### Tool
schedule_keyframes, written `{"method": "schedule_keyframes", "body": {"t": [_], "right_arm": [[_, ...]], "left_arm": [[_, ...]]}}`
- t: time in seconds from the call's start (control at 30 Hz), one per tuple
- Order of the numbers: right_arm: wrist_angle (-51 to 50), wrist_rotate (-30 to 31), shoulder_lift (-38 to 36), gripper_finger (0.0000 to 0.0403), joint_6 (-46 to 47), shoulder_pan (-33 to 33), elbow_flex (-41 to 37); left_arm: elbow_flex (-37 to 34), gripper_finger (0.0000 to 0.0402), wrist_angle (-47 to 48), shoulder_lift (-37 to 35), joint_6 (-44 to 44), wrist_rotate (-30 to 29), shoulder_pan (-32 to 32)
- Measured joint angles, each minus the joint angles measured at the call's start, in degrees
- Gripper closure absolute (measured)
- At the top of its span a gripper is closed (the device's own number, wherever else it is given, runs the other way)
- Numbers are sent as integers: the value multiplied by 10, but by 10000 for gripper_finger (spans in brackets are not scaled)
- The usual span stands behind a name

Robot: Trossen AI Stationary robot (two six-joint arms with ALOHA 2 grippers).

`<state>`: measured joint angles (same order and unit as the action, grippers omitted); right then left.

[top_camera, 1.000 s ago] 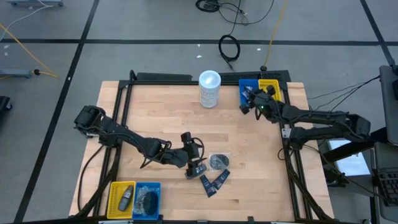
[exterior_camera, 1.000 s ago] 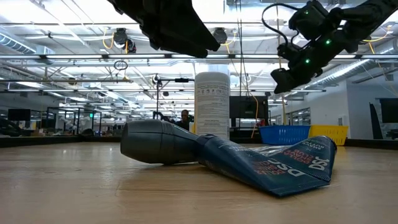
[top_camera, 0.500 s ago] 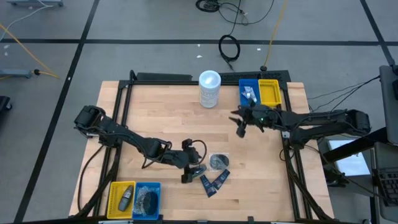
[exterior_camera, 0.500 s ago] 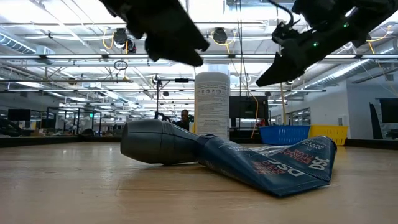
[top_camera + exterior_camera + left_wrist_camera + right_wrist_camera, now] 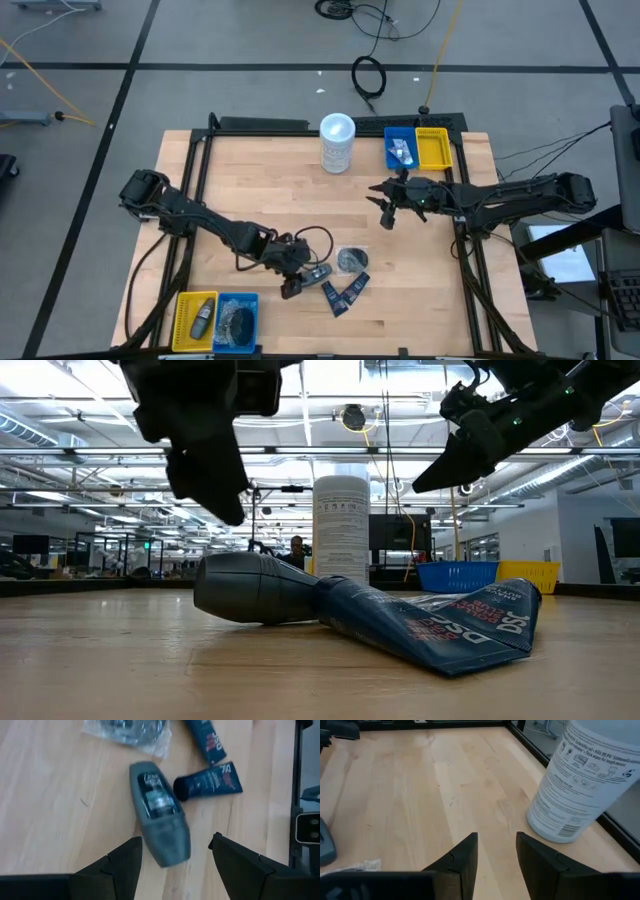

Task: Pick & Place Travel size toiletries
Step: Put the gray deodorant into the bottom yellow bin

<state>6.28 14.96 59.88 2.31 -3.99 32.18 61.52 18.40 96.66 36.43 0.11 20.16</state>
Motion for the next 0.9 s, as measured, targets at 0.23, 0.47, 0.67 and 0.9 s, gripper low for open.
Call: {"method": "schedule_keyframes", "body": {"t": [0.23,0.47,0.67,0.9], "right_arm": [[0,0,0,277,0,0,0],[0,0,0,277,0,0,0],[0,0,0,277,0,0,0],[0,0,0,277,0,0,0]], "left_arm": [[0,163,13,0,20,34,-7],[0,163,13,2,37,44,-23],[0,163,13,2,47,55,-28],[0,162,3,27,64,55,-26]]}}
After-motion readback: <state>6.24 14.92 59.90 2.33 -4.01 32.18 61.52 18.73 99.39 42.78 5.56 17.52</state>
